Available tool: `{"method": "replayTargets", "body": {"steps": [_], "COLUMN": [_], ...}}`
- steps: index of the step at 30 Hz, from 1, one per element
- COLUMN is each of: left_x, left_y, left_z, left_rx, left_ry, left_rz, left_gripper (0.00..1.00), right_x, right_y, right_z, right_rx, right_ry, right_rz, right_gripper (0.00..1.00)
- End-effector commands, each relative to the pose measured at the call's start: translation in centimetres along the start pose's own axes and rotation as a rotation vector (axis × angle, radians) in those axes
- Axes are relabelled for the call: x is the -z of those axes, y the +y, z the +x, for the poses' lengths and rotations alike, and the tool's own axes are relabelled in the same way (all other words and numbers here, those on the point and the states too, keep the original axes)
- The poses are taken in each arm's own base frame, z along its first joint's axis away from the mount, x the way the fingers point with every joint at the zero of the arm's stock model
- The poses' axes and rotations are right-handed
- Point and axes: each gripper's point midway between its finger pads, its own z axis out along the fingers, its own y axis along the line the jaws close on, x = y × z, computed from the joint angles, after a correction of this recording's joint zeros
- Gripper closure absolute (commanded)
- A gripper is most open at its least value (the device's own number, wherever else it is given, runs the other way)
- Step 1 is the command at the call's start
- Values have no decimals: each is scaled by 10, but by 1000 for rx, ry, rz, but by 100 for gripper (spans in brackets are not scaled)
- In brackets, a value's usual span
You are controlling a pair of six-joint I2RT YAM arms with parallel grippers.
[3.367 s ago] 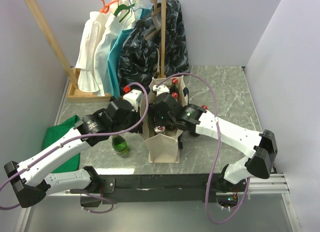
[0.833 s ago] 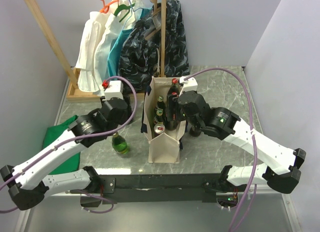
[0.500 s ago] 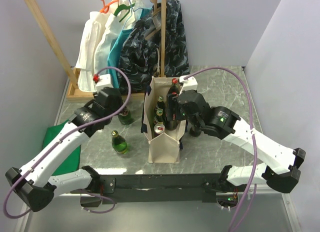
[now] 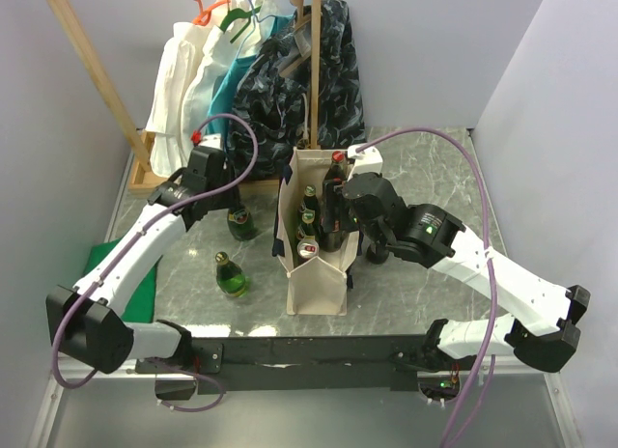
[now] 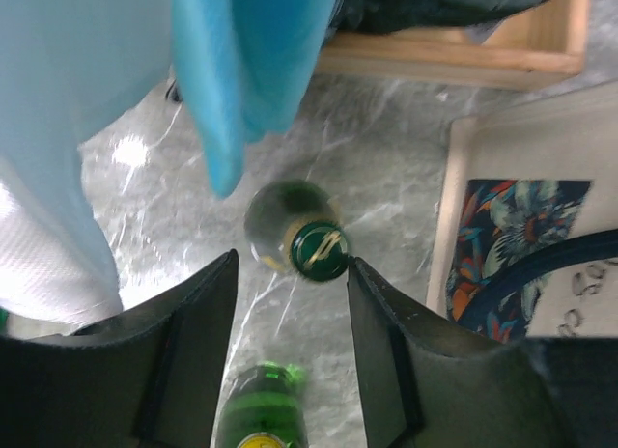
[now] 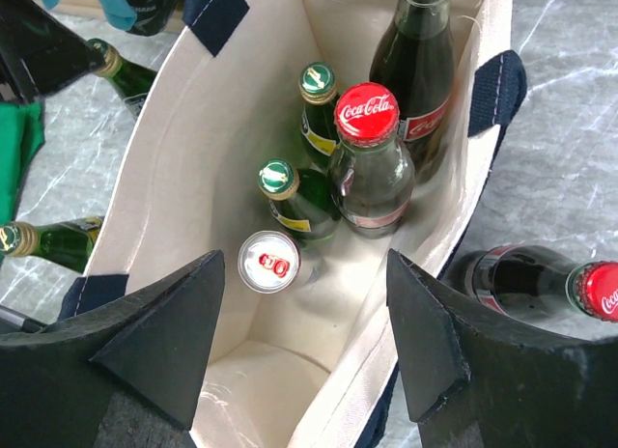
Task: Place the beverage into the canvas bag
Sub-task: Pick up the drink from the center of the board.
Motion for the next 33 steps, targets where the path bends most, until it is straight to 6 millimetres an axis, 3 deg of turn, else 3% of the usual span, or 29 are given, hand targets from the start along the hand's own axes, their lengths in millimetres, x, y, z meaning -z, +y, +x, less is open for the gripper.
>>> {"method": "replayTargets", "body": {"steps": [1, 8, 33], "left_x": [4, -7, -24], "left_y": [-17, -27, -17], "left_z": [-36, -35, -4], "left_rx": [-22, -51, -53], "left_ry": [-76, -46, 16], "left_rz": [90, 127, 97], "left_gripper": [46, 47, 49], "right_x": [6, 3, -2], "right_y": [-4, -4, -3], "right_z": [-16, -16, -12], "right_rx": [-34, -27, -14], "right_ry": [-47, -51, -39], "right_rz": [17, 24, 26], "right_gripper": [25, 25, 24]}}
